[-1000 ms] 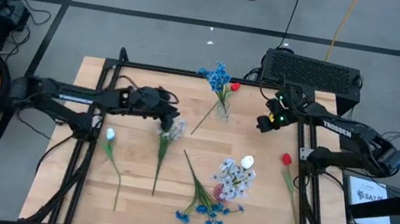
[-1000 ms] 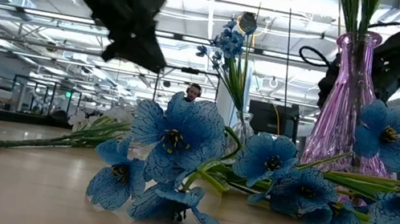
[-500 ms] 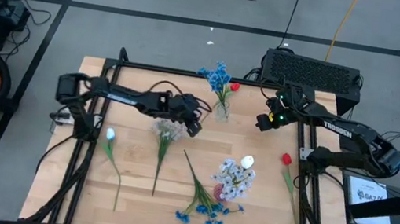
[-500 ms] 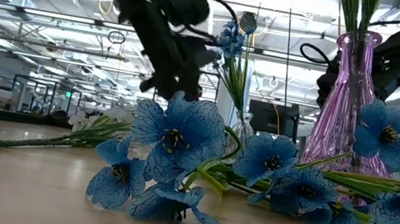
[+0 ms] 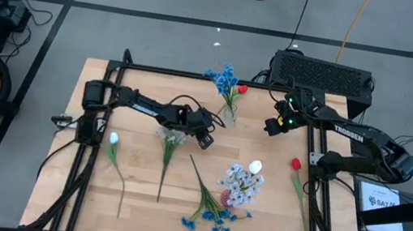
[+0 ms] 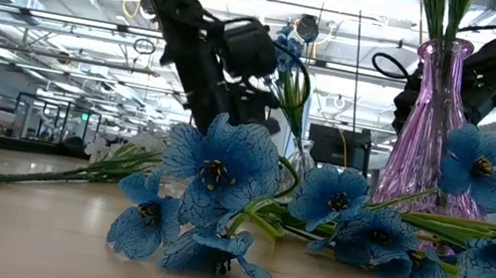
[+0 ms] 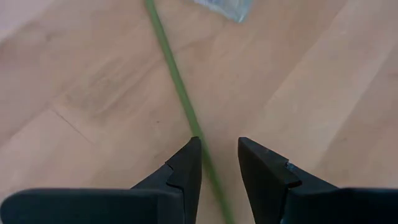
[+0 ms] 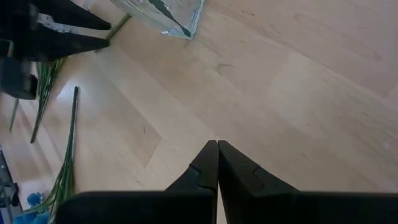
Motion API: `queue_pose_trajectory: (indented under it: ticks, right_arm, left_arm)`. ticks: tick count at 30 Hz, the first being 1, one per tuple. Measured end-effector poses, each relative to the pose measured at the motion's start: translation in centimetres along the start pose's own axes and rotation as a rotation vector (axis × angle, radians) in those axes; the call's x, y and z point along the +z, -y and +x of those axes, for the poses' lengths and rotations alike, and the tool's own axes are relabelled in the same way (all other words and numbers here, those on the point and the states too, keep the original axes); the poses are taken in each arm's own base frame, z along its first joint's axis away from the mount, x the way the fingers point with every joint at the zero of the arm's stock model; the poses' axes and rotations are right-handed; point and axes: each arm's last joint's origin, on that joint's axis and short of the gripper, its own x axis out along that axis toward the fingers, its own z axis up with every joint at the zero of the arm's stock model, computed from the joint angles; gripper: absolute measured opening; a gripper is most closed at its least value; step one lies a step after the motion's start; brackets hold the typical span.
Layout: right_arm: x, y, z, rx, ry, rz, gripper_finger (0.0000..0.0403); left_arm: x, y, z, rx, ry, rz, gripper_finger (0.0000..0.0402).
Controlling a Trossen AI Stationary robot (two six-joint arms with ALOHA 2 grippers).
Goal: Sort flowers into vase by color
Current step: Put the top red flower into the transparent vase
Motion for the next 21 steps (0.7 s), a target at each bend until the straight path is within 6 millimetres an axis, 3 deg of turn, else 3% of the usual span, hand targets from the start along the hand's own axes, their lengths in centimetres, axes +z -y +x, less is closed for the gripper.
queue_pose_trajectory:
  ticks: [6,11,17,21]
  right_arm:
    - [0.0,0.0,0.0,0.0,-0.001,-0.002,0.0]
    - [-0.1,0.0,0.0,-0.002,-0.006,-0.007,0.0]
    - [-0.5,0.1,0.0,-0.015,-0.044,-0.02,0.0]
    - [-0.6,0.2,0.0,-0.019,-0.058,-0.032,0.0]
  left_arm:
    - [-0.9,0.2,0.9,0.053,-0.055,-0.018,0.0097]
    - [-1.3,-0.1,0.9,0.083,-0.093,-0.028,0.0021]
    - [-1.3,-0.8,-1.0,0.114,-0.157,-0.07,0.0004]
    - [-1.2,-1.7,-3.5,0.167,-0.219,-0.113,0.0002]
